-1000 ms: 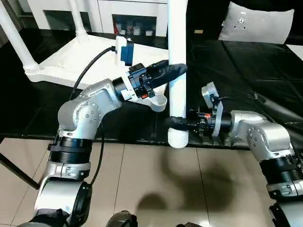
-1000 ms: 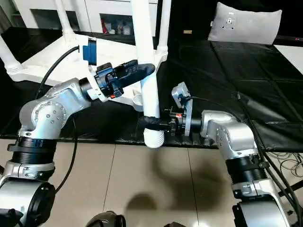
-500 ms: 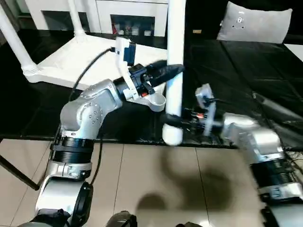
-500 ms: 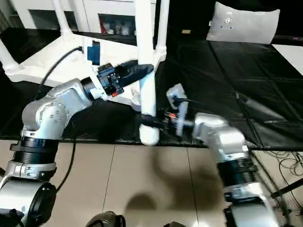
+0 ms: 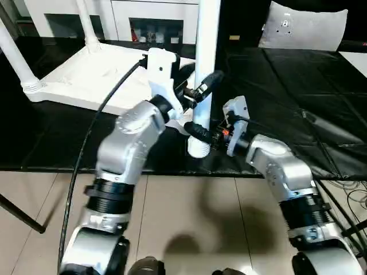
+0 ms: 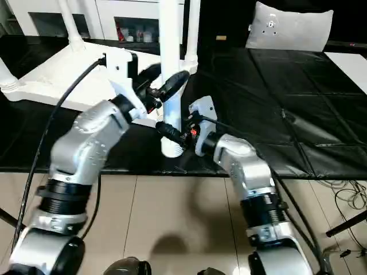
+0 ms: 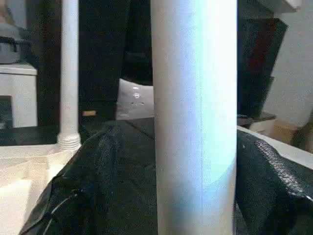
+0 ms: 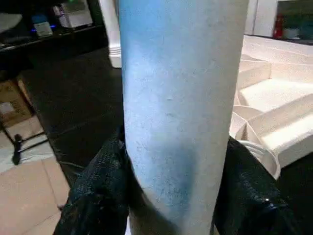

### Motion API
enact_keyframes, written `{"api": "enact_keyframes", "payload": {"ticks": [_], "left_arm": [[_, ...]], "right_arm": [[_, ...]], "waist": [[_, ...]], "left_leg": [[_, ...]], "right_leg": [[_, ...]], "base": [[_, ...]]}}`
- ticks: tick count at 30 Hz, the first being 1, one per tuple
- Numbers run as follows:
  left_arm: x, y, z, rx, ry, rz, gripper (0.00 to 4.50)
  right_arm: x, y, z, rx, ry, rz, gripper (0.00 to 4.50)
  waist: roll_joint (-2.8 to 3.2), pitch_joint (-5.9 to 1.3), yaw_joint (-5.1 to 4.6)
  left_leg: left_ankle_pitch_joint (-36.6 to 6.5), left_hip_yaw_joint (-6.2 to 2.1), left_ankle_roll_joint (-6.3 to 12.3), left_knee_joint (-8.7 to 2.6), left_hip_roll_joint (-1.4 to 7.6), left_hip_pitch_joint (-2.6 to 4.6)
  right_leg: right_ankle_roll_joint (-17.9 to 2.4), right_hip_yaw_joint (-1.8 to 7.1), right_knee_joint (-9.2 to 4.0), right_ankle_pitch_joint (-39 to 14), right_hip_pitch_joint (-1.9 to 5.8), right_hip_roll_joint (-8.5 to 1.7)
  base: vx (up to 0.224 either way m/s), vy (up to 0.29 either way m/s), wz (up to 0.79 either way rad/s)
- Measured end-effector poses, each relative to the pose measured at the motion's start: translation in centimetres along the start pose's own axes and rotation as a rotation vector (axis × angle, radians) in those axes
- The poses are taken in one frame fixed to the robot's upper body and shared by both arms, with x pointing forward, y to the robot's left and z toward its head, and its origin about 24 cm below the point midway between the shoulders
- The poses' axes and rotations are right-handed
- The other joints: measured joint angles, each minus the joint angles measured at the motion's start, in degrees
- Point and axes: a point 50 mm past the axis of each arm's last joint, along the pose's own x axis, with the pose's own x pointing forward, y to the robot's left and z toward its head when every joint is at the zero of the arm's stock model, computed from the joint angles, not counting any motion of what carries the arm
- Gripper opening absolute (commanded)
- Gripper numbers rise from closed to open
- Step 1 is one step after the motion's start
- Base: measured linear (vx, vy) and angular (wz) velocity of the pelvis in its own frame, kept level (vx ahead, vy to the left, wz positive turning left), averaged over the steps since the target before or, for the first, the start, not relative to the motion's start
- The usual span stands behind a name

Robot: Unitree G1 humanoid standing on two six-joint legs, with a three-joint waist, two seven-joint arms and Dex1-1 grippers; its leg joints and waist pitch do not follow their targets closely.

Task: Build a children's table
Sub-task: Move to table

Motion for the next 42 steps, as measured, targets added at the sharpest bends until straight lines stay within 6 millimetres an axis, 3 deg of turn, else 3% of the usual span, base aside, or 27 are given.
{"api": "enact_keyframes", "payload": {"ticks": [3, 4, 8, 19, 24, 34, 37, 42], "left_arm": [[0.1, -0.1, 0.0, 0.006, -0.011, 0.01, 3.48], [0.1, -0.1, 0.1, 0.009, -0.017, 0.014, 3.2], [0.2, -0.2, 0.1, 0.015, -0.023, 0.017, 3.05], [0.3, -0.6, 0.1, -0.012, -0.033, 0.003, 2.04], [0.3, -0.7, 0.1, -0.018, -0.034, 0.003, 1.8], [0.3, -0.4, 0.0, -0.035, -0.032, 0.011, 1.77], [0.3, -0.3, -0.1, -0.046, -0.031, 0.014, 1.77], [0.0, 0.5, -0.5, -0.079, -0.015, 0.041, 1.77]], "right_arm": [[0.1, 0.0, 0.1, -0.008, -0.009, -0.012, 1.89], [0.2, 0.0, 0.2, -0.012, -0.011, -0.014, 1.89], [0.4, -0.2, 0.3, -0.025, -0.009, -0.018, 1.89], [0.4, -0.3, 0.2, -0.032, -0.01, -0.022, 1.89], [0.5, -0.4, 0.2, -0.043, -0.009, -0.027, 1.89], [0.6, -0.6, 0.2, -0.062, 0.002, -0.041, 1.89], [0.6, -0.7, 0.2, -0.065, 0.005, -0.041, 2.62], [0.3, -0.8, 0.3, -0.051, 0.012, -0.011, 3.06]], "waist": [[0.0, 0.0, 0.01], [0.0, 0.0, -0.01], [0.0, 0.0, 0.04], [-0.01, 0.0, 0.01], [-0.02, 0.0, -0.04], [-0.02, 0.0, -0.02], [-0.02, 0.0, -0.02], [-0.01, 0.0, -0.07]], "left_leg": [[0.0, 0.0, 0.0, -0.04, 0.0, 0.0], [0.0, 0.0, 0.0, -0.05, 0.0, 0.0], [0.0, 0.0, 0.0, -0.05, 0.0, 0.0], [0.0, 0.01, 0.0, -0.06, 0.0, 0.0], [0.0, 0.01, 0.0, -0.06, 0.0, 0.0], [0.0, 0.01, 0.0, -0.06, 0.0, 0.0], [0.0, 0.01, 0.0, -0.06, 0.0, 0.0], [0.0, 0.01, 0.0, -0.06, 0.0, 0.0]], "right_leg": [[0.0, -0.01, 0.0, 0.0, -0.01, 0.0], [0.0, -0.01, 0.0, 0.0, -0.03, 0.0], [0.0, -0.01, -0.01, 0.0, -0.03, 0.0], [0.0, 0.0, -0.02, 0.0, -0.03, 0.0], [0.0, -0.01, -0.02, 0.0, -0.03, 0.0], [0.0, 0.0, -0.02, 0.0, -0.03, 0.0], [0.0, 0.0, -0.02, 0.0, -0.03, 0.0], [0.0, 0.0, -0.01, 0.0, -0.03, 0.0]], "base": [[0.0, 0.0, 0.0], [0.0, 0.0, 0.0], [0.0, 0.0, 0.0], [0.0, 0.0, 0.0], [0.0, 0.0, 0.0], [0.0, 0.0, 0.0], [0.0, 0.0, 0.0], [0.0, 0.0, 0.0]]}}
